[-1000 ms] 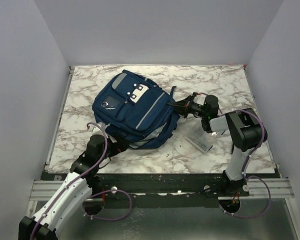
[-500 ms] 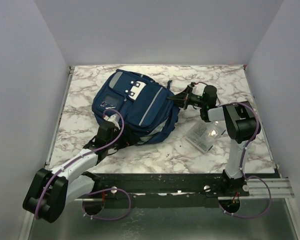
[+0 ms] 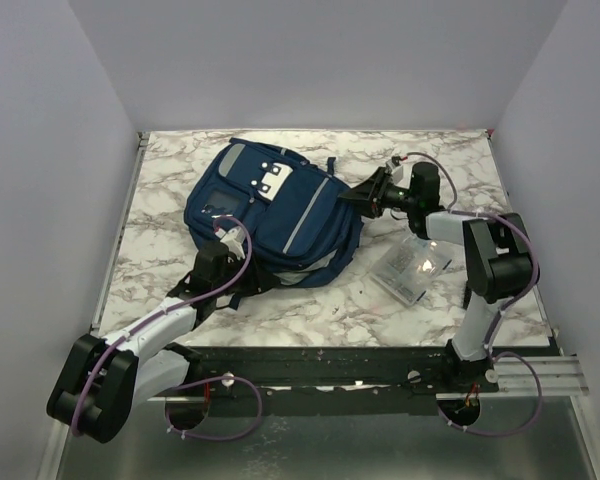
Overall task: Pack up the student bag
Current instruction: Adjust the student bag at the center of the board.
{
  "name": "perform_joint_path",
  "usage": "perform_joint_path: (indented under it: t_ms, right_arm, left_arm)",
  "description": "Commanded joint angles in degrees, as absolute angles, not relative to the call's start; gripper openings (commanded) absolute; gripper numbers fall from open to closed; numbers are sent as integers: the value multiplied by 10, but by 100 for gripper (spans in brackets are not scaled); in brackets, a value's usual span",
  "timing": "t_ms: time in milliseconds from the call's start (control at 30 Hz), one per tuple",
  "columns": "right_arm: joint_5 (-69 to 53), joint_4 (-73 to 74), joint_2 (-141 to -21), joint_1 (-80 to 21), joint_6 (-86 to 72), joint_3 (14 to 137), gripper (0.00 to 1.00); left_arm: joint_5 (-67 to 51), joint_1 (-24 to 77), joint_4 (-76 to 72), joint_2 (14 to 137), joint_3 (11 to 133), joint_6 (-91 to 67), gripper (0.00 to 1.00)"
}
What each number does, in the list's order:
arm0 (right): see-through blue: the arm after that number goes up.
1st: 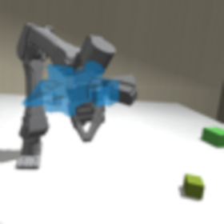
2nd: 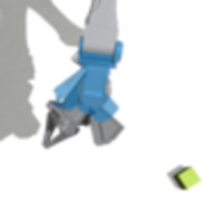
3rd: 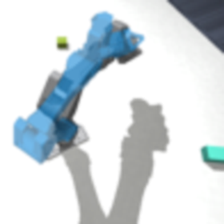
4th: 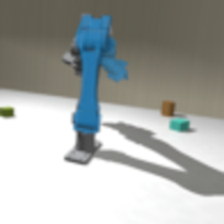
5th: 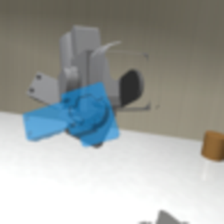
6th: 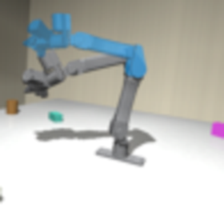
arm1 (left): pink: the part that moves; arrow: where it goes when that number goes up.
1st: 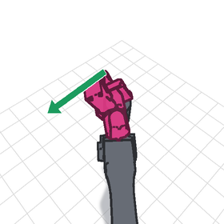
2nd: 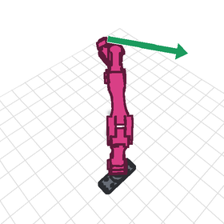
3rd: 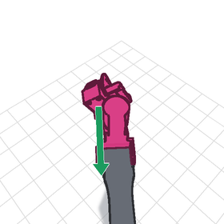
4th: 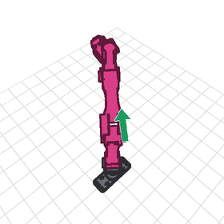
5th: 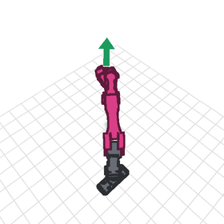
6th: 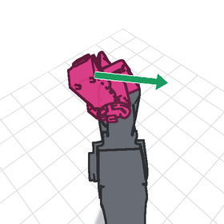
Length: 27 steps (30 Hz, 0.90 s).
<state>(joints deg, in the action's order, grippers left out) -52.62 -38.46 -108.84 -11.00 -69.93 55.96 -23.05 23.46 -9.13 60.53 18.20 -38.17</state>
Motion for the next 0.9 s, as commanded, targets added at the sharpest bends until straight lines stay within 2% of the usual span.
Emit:
perform_joint_path:
  t_ms: [0, 200, 367, 433, 467, 533, 700, 800, 867]
  right_arm:
    - [-455, -197, -1009, -121, -515, 555, 51]
    - [-424, -148, -941, -149, -460, 494, 53]
    - [-281, -80, -820, -210, -401, 437, 61]
    - [-242, -67, -771, -221, -389, 408, 61]
    - [-220, -59, -750, -228, -379, 394, 63]
    - [-185, -42, -698, -238, -360, 372, 66]
    - [-162, -4, -609, -282, -310, 347, 69]
    - [-169, -30, -577, -337, -315, 331, 66]
    - [-165, -75, -579, -381, -327, 313, 59]
  left_arm:
    - [-260, 234, -115, 600, 170, -388, 37]
    - [-265, 235, -115, 602, 163, -395, 32]
    - [-267, 235, -115, 611, 166, -391, 22]
    - [-267, 235, -113, 609, 162, -397, 22]
    - [-269, 235, -113, 605, 159, -401, 25]
    - [-272, 235, -110, 595, 152, -407, 38]
    - [-281, 234, -93, 549, 135, -425, 48]
    - [-278, 234, -56, 517, 139, -438, 57]
    - [-257, 233, -14, 481, 148, -445, 61]
